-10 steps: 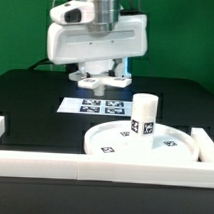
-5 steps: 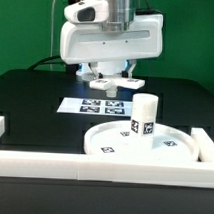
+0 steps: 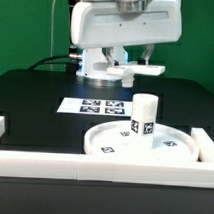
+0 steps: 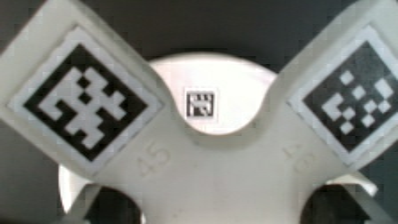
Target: Assemble round table
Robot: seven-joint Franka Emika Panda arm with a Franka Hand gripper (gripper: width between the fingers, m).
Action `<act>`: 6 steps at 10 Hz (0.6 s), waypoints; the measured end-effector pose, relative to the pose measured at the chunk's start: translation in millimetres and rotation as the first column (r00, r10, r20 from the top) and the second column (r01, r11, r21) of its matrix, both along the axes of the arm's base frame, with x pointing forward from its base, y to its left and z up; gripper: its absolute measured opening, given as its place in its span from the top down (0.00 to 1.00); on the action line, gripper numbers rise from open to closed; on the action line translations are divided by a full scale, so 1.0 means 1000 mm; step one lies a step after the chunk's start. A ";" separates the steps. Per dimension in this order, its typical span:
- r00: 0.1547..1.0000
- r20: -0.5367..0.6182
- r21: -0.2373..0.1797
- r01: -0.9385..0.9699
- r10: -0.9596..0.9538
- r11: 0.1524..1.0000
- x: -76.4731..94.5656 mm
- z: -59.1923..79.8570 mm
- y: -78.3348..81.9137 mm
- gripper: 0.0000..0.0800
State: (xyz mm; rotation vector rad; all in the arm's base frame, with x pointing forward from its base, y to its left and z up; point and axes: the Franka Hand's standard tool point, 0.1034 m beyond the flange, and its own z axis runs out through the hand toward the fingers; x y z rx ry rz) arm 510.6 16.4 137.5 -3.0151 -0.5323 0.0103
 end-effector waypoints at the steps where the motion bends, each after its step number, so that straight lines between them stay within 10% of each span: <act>1: 1.000 0.007 0.000 0.002 -0.002 1.000 0.002 0.000 -0.001 0.44; 6: 0.998 0.020 -0.019 -0.064 0.064 0.998 0.028 0.008 0.010 0.44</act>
Offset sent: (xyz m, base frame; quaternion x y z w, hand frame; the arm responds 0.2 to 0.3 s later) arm 0.0000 0.0000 0.0000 0.0000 0.0000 0.0000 1.0000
